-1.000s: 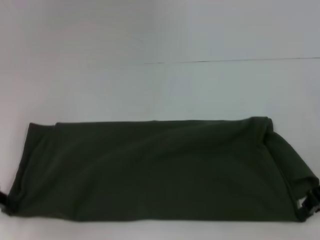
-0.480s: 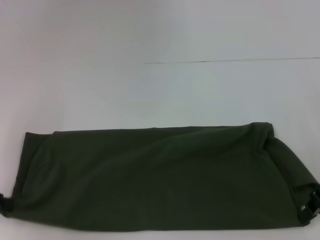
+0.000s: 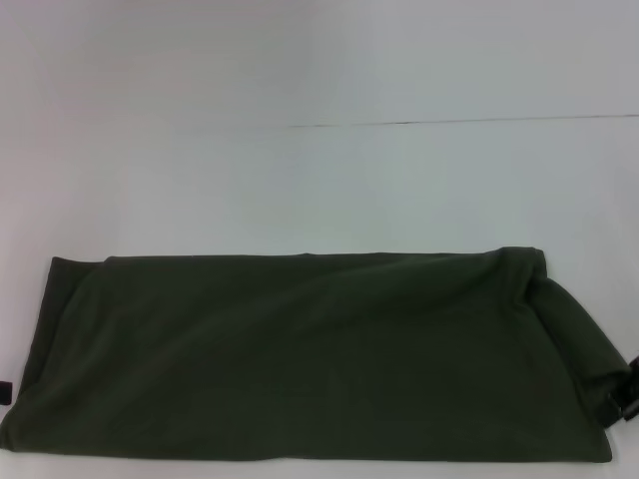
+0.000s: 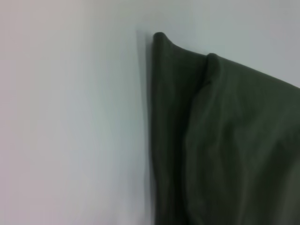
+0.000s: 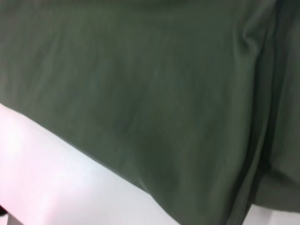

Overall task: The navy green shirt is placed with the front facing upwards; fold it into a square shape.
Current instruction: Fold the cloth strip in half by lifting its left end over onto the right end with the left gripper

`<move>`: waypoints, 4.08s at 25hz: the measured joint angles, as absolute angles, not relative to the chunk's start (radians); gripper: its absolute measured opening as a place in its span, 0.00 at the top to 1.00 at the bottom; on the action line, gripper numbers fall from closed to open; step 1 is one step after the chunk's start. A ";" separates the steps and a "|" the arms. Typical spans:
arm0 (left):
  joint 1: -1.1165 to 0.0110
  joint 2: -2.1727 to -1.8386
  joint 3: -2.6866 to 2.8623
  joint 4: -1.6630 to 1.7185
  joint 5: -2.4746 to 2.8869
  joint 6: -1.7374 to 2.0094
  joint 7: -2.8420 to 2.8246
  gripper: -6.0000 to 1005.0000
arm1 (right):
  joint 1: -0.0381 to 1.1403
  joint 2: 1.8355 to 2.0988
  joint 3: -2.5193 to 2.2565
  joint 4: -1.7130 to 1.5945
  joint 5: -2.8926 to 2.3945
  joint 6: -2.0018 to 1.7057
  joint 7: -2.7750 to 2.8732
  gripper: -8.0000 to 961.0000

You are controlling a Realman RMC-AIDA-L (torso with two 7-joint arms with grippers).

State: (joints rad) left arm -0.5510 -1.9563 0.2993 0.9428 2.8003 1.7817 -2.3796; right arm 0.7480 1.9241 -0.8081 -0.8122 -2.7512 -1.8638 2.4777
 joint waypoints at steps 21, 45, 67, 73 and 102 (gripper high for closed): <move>-0.641 -1.936 0.299 0.857 2.766 1.681 -2.483 0.54 | 0.701 2.026 -0.625 -0.688 -2.208 -1.704 1.659 0.02; -0.686 -1.922 0.442 0.795 2.796 1.561 -2.407 0.05 | 0.647 2.094 -0.733 -0.517 -2.135 -1.537 1.154 0.02; -0.686 -1.939 0.550 0.761 2.840 1.493 -2.424 0.08 | 0.657 2.095 -0.735 -0.497 -2.134 -1.523 1.180 0.02; -0.688 -1.939 0.550 0.749 2.848 1.482 -2.428 0.10 | 0.657 2.095 -0.735 -0.493 -2.134 -1.521 1.180 0.02; -0.727 -1.927 0.530 0.625 2.803 1.507 -2.476 0.16 | 0.655 2.094 -0.736 -0.492 -2.138 -1.518 1.204 0.02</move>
State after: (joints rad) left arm -0.7271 -1.9272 0.5297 0.6245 2.8027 1.5069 -2.4757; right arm 0.6554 2.0936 -0.7357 -0.4924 -2.1383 -1.5180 1.2038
